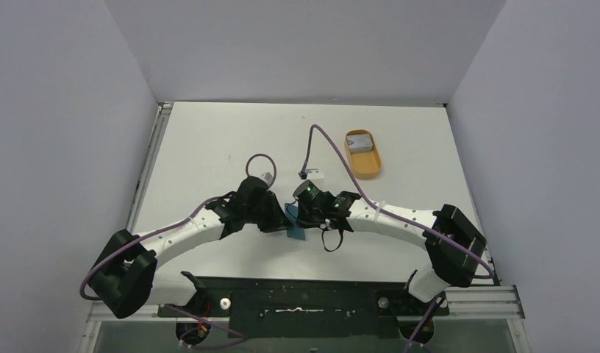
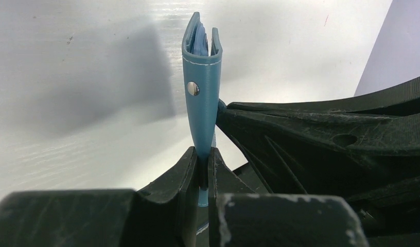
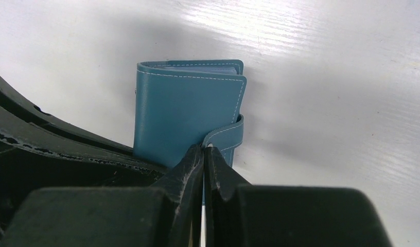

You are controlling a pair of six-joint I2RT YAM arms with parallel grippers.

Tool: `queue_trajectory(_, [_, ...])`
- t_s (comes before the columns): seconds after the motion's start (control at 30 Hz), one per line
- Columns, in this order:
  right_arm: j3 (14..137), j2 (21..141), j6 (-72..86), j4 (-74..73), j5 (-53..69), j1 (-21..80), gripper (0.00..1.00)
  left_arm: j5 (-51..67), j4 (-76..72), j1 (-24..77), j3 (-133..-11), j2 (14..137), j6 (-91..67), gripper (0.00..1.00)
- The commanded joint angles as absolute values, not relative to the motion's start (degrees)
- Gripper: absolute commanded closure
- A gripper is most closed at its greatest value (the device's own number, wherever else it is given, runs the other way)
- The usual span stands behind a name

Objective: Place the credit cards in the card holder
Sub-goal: Open the card holder at the center of the board.

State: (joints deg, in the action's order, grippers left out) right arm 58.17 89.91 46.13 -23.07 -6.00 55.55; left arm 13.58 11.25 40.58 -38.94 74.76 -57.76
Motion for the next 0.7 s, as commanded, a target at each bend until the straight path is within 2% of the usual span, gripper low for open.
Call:
queue_trajectory(0.0, [58.71, 90.52, 45.24, -27.25, -11.18, 55.16, 1.00, 13.19, 11.32, 40.73, -43.06, 71.99, -56.14, 1.00])
queue_trajectory(0.67, [51.89, 83.62, 46.49, -29.67, -14.63, 50.07, 1.00, 11.70, 11.84, 40.65, -41.75, 72.76, -55.46, 1.00])
